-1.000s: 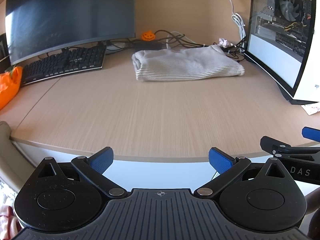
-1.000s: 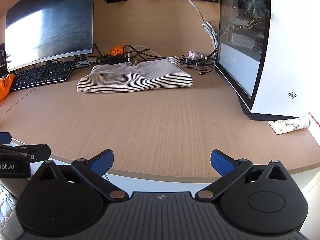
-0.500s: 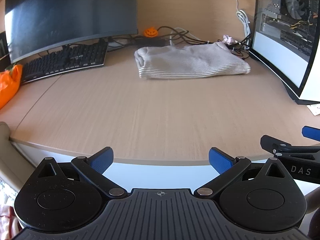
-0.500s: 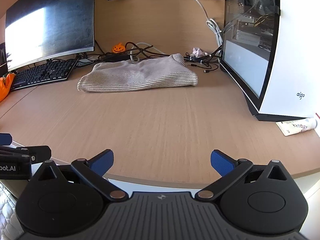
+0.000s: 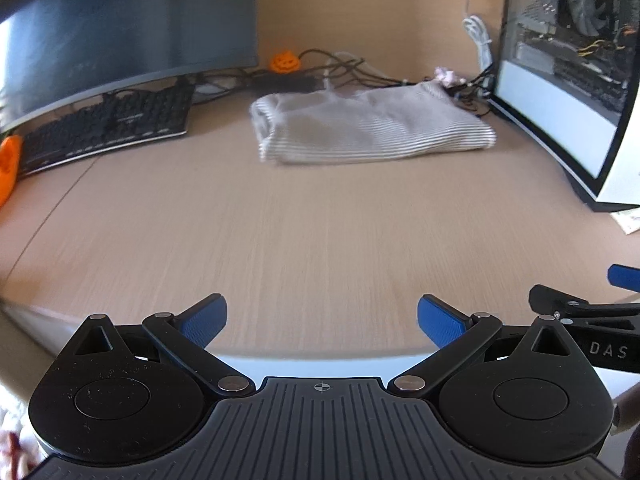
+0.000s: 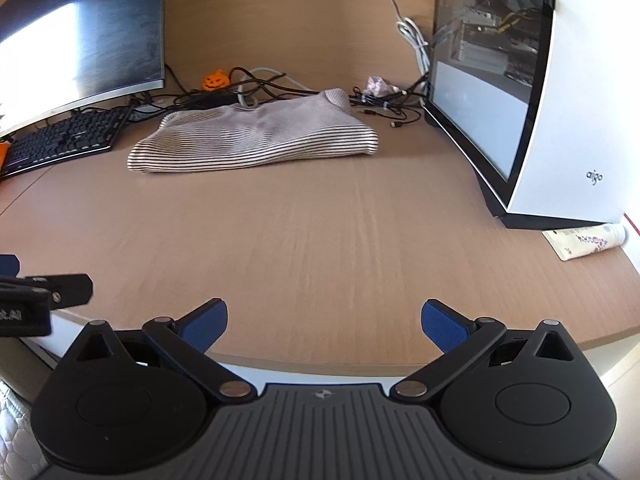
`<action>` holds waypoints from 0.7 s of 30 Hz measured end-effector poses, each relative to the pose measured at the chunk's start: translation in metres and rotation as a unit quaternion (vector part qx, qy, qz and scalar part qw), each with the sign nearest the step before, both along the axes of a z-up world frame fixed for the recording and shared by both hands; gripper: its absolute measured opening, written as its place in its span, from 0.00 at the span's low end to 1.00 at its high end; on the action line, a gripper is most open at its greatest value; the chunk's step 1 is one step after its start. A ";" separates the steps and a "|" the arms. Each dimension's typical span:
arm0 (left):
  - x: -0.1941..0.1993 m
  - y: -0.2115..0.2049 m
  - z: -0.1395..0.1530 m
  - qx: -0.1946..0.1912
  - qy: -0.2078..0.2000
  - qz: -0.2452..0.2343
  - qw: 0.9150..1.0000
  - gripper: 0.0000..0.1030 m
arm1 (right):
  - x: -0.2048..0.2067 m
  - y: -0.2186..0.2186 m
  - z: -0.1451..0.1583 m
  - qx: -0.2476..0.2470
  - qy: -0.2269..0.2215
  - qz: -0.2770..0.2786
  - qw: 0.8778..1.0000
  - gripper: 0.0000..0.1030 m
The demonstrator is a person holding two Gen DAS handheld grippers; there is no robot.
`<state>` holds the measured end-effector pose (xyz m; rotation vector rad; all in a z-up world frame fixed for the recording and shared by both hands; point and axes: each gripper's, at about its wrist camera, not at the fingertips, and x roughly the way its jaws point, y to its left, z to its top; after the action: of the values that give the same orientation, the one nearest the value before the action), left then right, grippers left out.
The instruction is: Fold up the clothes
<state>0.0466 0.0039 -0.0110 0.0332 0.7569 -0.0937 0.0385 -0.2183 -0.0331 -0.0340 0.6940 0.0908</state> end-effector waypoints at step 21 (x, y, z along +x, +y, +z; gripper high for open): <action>0.205 0.062 0.029 -0.163 0.020 -0.112 0.980 1.00 | 0.103 0.015 0.029 -0.013 0.023 -0.118 0.993 1.00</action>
<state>0.2512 0.0657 0.0184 -0.1962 0.7688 -0.4329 0.1413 -0.2031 -0.0038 0.0254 0.7402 -0.1441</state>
